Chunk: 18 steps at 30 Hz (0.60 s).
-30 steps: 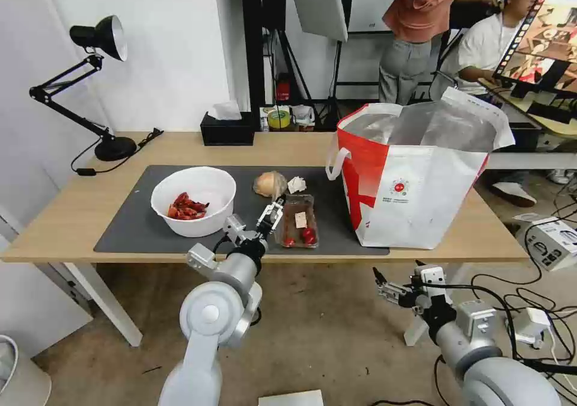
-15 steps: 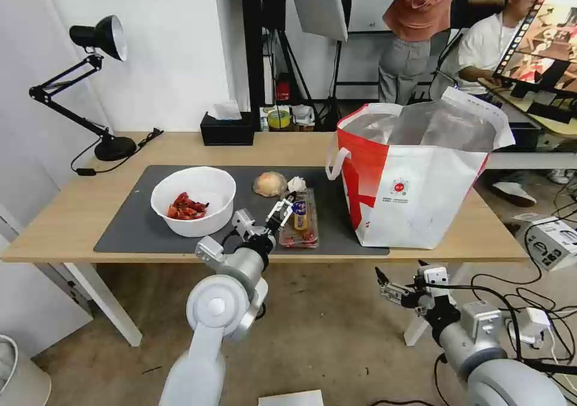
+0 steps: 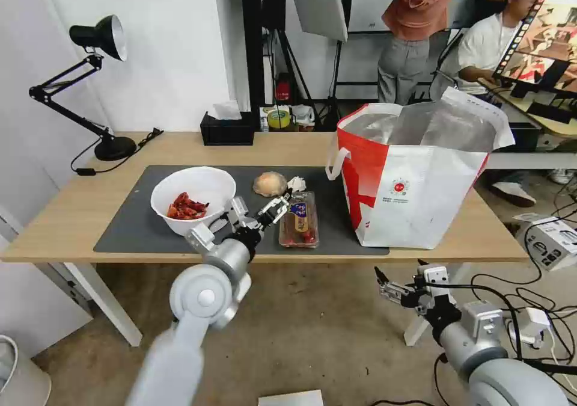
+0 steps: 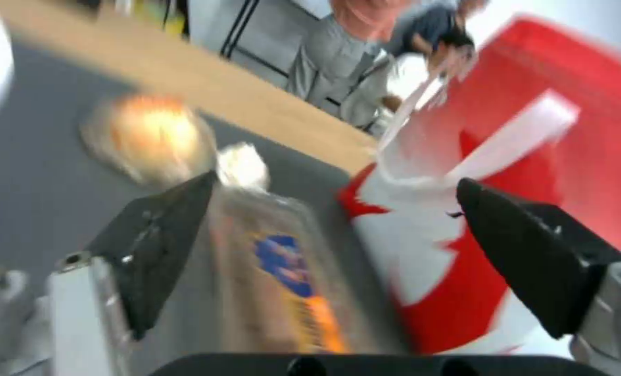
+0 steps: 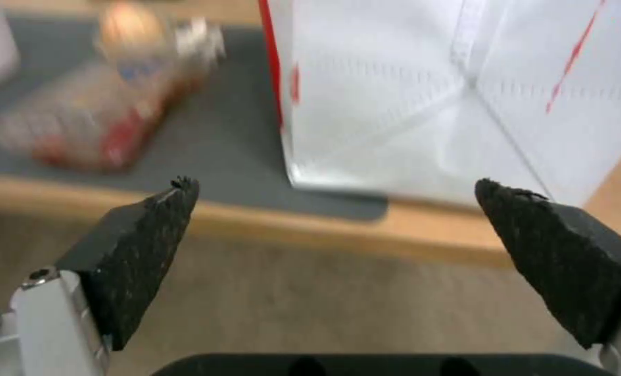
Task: Pick up the trash from the table and place it into the takeout bag.
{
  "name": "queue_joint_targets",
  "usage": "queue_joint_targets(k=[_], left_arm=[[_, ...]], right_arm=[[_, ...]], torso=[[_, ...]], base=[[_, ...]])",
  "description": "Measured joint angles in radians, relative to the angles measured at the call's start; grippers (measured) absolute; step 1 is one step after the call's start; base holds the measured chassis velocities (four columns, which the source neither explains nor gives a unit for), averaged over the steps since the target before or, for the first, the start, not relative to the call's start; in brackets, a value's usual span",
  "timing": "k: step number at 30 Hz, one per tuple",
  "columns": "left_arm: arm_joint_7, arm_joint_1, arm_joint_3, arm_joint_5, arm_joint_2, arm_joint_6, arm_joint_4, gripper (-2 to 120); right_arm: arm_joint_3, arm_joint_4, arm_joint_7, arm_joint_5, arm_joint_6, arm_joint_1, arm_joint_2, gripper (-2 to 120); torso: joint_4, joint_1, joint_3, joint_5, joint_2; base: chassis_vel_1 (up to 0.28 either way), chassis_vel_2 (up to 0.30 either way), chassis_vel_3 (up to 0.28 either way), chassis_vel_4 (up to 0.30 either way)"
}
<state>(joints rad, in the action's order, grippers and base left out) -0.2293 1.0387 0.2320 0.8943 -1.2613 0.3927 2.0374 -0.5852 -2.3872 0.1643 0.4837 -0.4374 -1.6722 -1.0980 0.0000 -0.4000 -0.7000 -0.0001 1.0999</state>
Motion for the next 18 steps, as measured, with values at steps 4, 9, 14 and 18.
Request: queue_joint_targets(k=[4,9,14,18], left_arm=[[0.119,-0.01,-0.027,-0.147,0.083,-0.033,-0.021,75],[0.231,-0.021,-0.076,-0.266,0.152,-0.106,-0.052,55],[0.275,-0.043,-0.122,-0.324,0.187,-0.135,-0.07,37],[0.315,-0.075,-0.168,-0.349,0.223,-0.16,-0.095,23]], right_arm=[[-0.006,-0.029,0.034,0.099,0.009,0.014,0.012,100],[-0.01,-0.034,0.057,0.144,0.024,0.029,0.026,100],[-0.008,-0.035,0.089,0.204,0.031,0.043,0.028,100],[-0.006,-0.032,0.107,0.263,0.033,0.052,0.029,100]], torso=[[0.0001,0.0,0.0,-0.0002,0.0],[0.0001,0.0,0.0,-0.0001,0.0],[0.0,0.0,0.0,0.0,0.0],[0.0,0.0,0.0,0.0,0.0]], base=[[0.0,0.0,0.0,0.0],[0.0,0.0,0.0,0.0],[0.0,0.0,0.0,0.0],[0.0,0.0,0.0,0.0]])
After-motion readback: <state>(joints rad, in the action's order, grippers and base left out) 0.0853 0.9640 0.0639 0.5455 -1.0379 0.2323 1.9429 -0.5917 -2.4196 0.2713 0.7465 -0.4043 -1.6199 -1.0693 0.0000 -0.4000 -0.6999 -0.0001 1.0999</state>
